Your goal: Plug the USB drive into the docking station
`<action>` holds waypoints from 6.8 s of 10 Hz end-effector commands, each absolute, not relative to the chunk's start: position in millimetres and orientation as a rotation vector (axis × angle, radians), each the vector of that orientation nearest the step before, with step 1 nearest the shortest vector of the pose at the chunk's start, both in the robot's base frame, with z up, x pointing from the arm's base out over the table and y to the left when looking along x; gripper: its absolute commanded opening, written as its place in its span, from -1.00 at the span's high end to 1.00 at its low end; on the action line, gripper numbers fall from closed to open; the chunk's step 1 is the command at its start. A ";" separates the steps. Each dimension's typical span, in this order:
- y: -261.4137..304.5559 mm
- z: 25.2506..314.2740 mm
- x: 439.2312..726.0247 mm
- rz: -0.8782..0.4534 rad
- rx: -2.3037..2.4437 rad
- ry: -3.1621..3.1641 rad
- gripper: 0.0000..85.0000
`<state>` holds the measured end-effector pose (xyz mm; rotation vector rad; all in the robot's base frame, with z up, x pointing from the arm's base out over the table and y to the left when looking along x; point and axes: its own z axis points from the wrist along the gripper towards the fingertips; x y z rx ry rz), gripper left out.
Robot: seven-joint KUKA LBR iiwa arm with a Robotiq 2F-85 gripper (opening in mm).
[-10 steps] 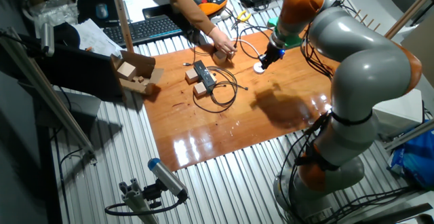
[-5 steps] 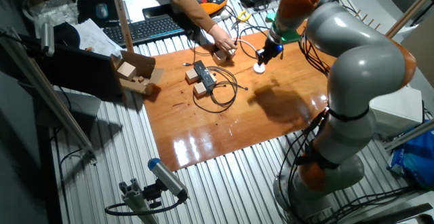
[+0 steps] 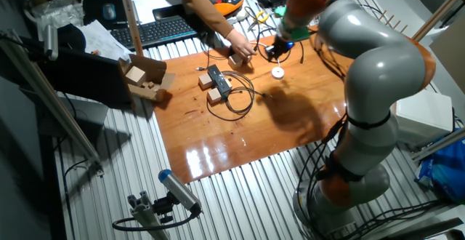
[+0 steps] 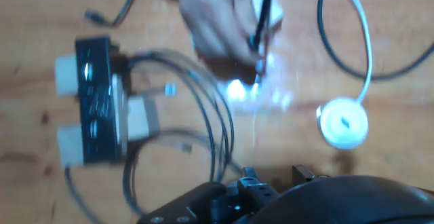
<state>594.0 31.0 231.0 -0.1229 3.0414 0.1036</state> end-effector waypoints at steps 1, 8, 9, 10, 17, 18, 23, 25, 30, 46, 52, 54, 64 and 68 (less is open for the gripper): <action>33.6 222.3 612.0 0.109 -0.131 3.021 0.20; 32.3 199.1 624.5 0.131 -0.149 3.042 0.20; 33.2 191.8 626.6 0.133 -0.156 3.039 0.20; 33.7 185.6 628.3 0.139 -0.164 3.031 0.20; 33.2 183.3 629.4 0.147 -0.187 3.014 0.20; 33.5 182.8 629.4 0.139 -0.187 3.010 0.20; 34.0 183.4 628.8 0.125 -0.219 3.019 0.20; 33.4 184.1 628.9 0.122 -0.233 3.019 0.60; 33.6 185.1 628.9 0.139 -0.252 3.012 1.00; 109.4 191.1 557.5 0.154 0.109 3.162 1.00; 110.3 192.2 556.1 0.108 -0.126 3.133 1.00; 110.3 192.2 556.1 0.154 -0.267 3.133 1.00; 148.3 197.0 582.5 0.211 -0.200 3.149 1.00; 177.1 185.5 589.3 0.201 -0.229 3.130 1.00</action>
